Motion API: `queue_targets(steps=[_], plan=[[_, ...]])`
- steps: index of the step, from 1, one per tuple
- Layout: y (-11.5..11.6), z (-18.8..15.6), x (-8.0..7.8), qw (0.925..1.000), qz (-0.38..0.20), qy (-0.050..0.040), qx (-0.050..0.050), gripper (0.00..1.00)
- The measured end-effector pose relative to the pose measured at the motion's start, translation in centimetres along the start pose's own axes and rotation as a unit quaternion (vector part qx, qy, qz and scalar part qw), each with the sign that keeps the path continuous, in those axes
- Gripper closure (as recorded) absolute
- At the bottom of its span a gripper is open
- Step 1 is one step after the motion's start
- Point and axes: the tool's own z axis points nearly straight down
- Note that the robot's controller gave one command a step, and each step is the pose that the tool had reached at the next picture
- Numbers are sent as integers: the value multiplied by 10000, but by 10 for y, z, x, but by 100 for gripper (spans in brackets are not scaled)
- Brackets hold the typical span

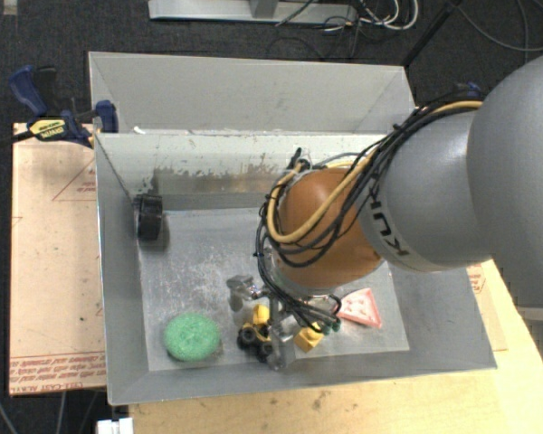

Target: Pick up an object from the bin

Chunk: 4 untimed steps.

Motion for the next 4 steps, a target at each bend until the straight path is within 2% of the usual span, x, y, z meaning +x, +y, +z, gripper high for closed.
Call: queue_targets(steps=[1,3,4], plan=[[-11,27,3,9995,302,-2,-6,100],[-12,22,4,9996,295,34,-11,100],[-53,-23,-19,9949,-1006,-12,1,100]])
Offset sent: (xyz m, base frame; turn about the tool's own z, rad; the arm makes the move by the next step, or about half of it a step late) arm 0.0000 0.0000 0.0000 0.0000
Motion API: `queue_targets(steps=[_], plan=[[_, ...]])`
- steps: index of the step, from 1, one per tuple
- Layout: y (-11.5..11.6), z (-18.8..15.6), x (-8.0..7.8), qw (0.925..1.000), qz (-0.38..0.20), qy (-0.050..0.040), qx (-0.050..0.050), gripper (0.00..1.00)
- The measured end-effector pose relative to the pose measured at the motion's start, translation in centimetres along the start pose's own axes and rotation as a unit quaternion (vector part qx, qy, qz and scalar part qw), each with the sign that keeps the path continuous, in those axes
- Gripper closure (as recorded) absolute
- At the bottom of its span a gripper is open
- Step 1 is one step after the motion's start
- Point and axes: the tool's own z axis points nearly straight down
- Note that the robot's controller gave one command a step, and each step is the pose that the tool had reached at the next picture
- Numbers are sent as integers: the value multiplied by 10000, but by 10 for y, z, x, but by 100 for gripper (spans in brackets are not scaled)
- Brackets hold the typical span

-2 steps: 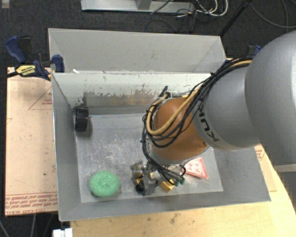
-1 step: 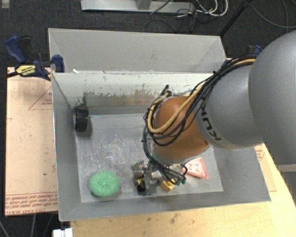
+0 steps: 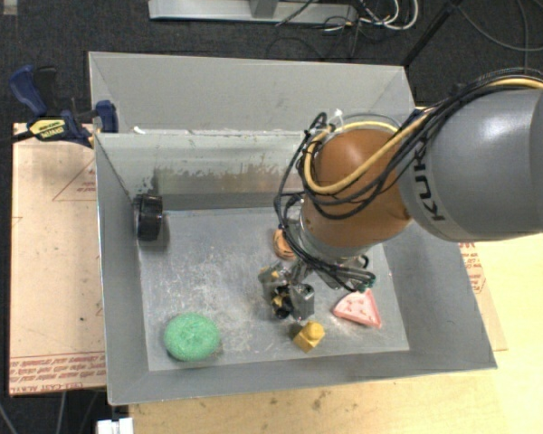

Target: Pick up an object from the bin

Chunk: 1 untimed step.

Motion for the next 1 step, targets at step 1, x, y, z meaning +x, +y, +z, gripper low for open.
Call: queue_targets(steps=[1], plan=[[0,0,0,10000,0,0,-2,100]])
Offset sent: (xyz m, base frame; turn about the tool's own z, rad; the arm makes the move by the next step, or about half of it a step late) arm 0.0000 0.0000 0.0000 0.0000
